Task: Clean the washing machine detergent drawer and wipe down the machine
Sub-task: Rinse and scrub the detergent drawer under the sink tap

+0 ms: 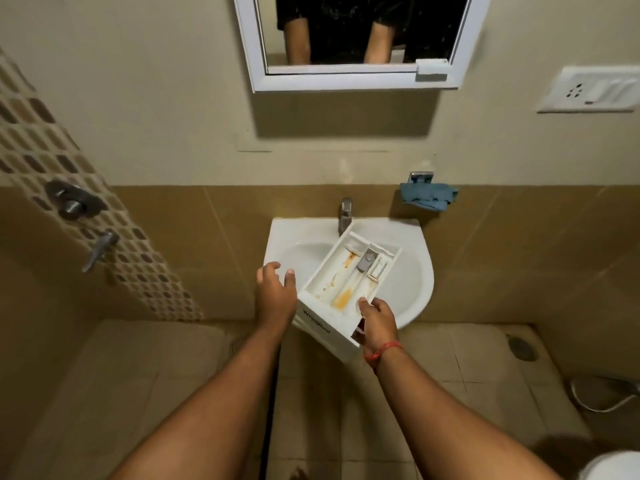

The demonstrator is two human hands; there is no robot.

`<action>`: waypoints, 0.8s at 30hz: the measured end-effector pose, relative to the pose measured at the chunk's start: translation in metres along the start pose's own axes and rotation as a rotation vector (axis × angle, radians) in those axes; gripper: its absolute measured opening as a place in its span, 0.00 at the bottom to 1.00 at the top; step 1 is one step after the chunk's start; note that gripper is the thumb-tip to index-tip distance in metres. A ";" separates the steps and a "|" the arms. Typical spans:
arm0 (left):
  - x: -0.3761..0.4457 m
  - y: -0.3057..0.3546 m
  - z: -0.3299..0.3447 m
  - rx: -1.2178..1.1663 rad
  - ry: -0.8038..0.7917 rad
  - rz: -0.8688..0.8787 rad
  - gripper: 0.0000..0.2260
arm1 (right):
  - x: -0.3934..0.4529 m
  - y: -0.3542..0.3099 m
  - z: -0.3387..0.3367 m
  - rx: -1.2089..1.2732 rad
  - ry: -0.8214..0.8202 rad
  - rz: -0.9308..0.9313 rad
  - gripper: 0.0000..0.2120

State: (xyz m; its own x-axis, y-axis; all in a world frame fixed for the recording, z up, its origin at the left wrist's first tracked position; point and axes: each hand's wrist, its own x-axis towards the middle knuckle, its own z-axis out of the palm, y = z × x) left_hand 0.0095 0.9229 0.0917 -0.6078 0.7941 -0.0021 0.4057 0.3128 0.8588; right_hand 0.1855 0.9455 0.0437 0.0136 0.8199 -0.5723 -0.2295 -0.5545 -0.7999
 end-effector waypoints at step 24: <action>0.105 -0.027 0.110 -0.177 -0.374 -0.464 0.21 | 0.133 -0.055 -0.008 -0.234 -0.252 0.460 0.07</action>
State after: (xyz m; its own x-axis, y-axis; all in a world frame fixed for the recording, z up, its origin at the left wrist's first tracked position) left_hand 0.0098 1.0556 0.0122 -0.4004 0.7347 -0.5476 0.0177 0.6037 0.7970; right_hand 0.2079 1.0842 0.0102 -0.2754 0.4796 -0.8331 0.0645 -0.8555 -0.5138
